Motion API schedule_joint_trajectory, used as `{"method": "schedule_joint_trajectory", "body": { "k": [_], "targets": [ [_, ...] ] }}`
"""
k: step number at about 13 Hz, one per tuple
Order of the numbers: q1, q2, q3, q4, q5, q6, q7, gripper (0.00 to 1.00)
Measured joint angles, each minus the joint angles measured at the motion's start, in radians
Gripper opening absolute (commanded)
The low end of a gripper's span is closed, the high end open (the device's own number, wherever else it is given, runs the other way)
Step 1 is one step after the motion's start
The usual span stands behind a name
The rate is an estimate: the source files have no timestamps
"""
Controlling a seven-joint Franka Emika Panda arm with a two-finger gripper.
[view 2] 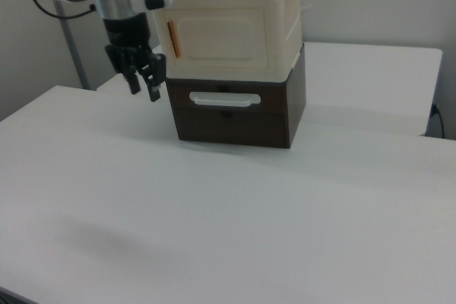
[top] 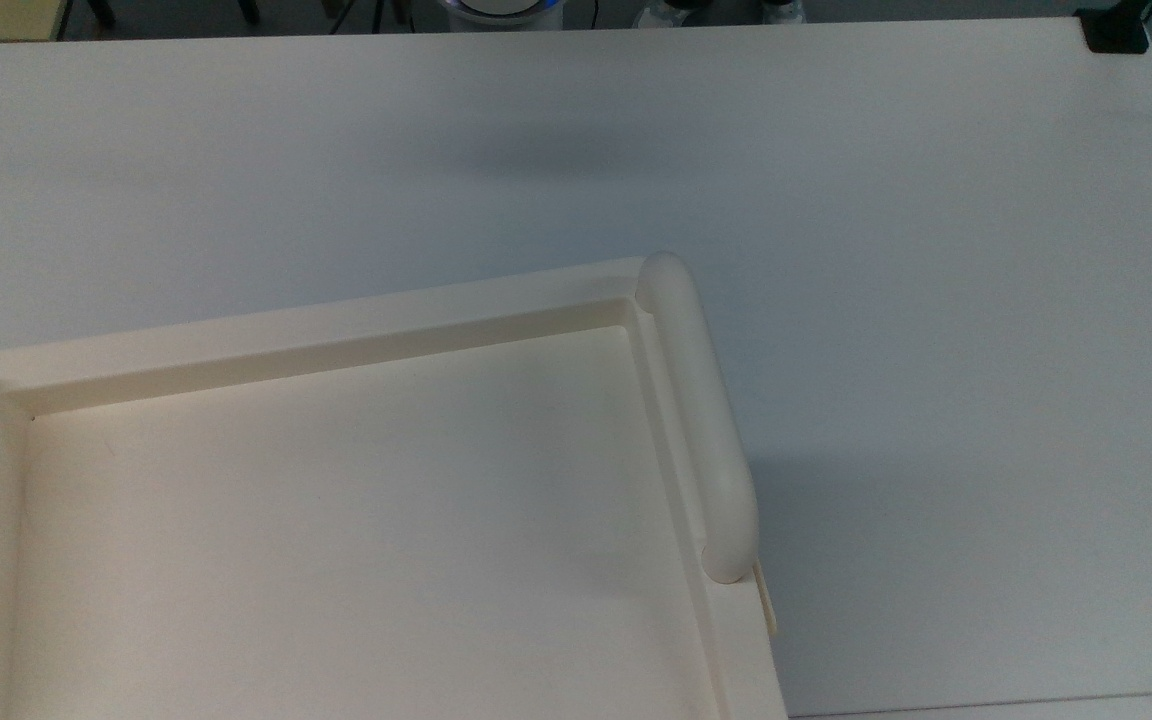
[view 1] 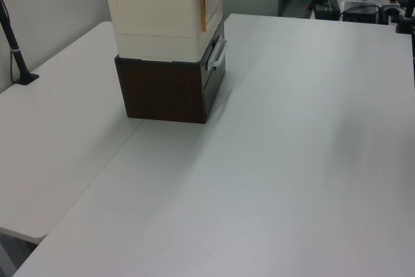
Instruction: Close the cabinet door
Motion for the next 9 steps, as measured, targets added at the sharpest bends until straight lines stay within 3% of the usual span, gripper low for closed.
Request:
{"method": "schedule_joint_trajectory", "body": {
  "k": [4,9],
  "targets": [
    [0.073,0.006,0.000,-0.001,-0.007,0.018,0.016,1.00],
    [0.030,0.024,-0.008,0.000,-0.008,0.060,-0.024,1.00]
  ]
}}
